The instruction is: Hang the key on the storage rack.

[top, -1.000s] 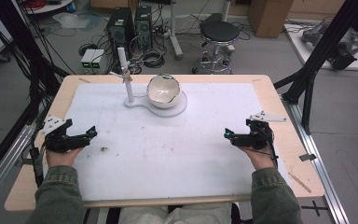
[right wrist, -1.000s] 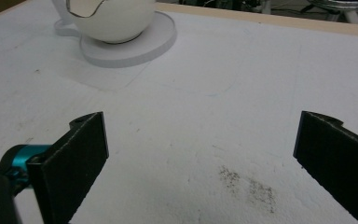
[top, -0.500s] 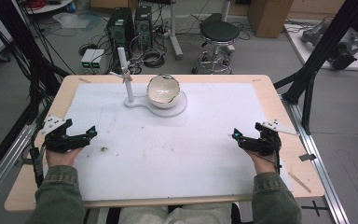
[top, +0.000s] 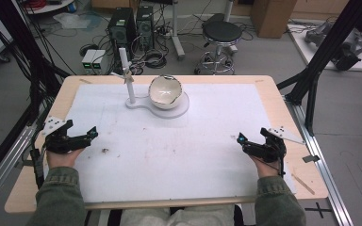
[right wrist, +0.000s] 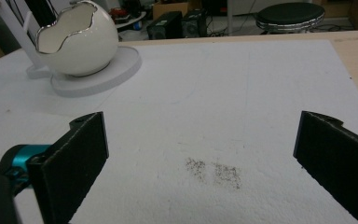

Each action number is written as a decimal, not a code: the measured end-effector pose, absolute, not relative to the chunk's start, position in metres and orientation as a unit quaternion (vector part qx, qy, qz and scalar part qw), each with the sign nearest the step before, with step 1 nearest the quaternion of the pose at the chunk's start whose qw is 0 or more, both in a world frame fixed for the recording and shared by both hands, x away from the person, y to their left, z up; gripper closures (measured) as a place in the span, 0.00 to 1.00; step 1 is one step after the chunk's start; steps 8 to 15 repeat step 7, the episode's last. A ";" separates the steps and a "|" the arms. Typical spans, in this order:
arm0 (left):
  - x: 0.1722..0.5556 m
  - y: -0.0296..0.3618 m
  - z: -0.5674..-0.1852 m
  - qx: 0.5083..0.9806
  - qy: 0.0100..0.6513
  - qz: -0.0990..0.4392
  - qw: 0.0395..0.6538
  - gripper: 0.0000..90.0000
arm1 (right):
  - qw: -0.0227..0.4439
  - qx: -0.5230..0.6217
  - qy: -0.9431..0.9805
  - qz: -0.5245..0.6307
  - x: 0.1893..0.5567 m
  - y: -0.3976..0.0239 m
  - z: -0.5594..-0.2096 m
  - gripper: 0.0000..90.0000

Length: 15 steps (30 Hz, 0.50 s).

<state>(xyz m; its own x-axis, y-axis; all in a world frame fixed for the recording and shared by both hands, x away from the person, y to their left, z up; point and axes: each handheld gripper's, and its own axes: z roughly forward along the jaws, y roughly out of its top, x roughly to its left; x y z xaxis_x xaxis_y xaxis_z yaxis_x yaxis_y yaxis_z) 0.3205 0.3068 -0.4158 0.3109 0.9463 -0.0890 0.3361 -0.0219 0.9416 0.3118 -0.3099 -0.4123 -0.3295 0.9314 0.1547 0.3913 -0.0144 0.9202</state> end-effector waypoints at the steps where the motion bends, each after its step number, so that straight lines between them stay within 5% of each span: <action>1: 0.320 0.307 -0.416 0.644 0.498 0.311 0.491 0.02 | 0.272 0.510 0.648 0.496 0.312 -0.310 -0.413 0.02; 15: 0.320 0.308 -0.416 0.642 0.499 0.311 0.492 0.02 | 0.287 0.497 0.647 0.502 0.310 -0.308 -0.410 0.02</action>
